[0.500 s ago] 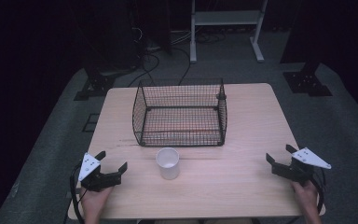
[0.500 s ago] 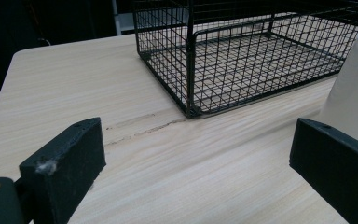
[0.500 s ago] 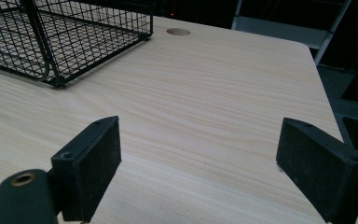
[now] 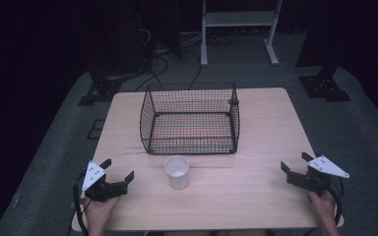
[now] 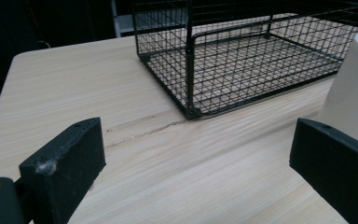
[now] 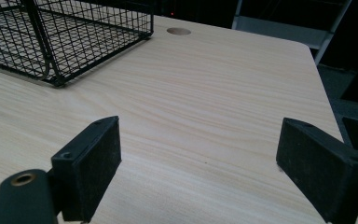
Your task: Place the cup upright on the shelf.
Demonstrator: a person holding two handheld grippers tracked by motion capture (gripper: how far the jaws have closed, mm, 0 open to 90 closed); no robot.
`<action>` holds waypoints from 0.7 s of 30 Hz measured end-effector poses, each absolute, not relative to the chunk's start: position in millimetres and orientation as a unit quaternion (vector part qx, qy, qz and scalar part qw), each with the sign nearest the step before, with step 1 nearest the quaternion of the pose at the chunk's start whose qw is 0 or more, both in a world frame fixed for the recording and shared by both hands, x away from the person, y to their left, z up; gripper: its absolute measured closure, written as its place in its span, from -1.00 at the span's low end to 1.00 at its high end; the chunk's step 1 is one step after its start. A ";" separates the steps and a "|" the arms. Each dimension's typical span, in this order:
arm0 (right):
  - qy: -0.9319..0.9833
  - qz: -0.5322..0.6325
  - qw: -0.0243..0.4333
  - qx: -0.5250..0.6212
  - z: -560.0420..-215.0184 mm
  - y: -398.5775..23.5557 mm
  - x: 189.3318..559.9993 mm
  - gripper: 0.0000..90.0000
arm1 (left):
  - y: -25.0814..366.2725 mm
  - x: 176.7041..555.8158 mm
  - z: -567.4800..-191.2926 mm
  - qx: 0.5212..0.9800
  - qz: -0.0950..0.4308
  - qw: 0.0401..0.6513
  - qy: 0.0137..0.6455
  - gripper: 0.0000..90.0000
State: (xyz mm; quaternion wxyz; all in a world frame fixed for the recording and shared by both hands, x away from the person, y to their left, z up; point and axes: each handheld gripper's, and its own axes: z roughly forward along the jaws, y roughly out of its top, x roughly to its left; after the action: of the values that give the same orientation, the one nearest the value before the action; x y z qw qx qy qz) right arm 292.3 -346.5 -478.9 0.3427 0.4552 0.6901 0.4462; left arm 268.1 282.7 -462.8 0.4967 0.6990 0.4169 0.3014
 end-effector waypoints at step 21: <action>0.692 0.443 0.344 0.453 -479.0 -346.0 292.7 -0.71 | 263.6 266.6 -456.3 0.718 0.294 0.501 0.383 -0.94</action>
State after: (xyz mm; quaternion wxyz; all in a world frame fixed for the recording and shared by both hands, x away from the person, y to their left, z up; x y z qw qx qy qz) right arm 292.7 -346.0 -479.0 0.3440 0.4534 0.6925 0.4433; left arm 266.6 263.6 -456.3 0.5014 0.7178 0.3833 0.2939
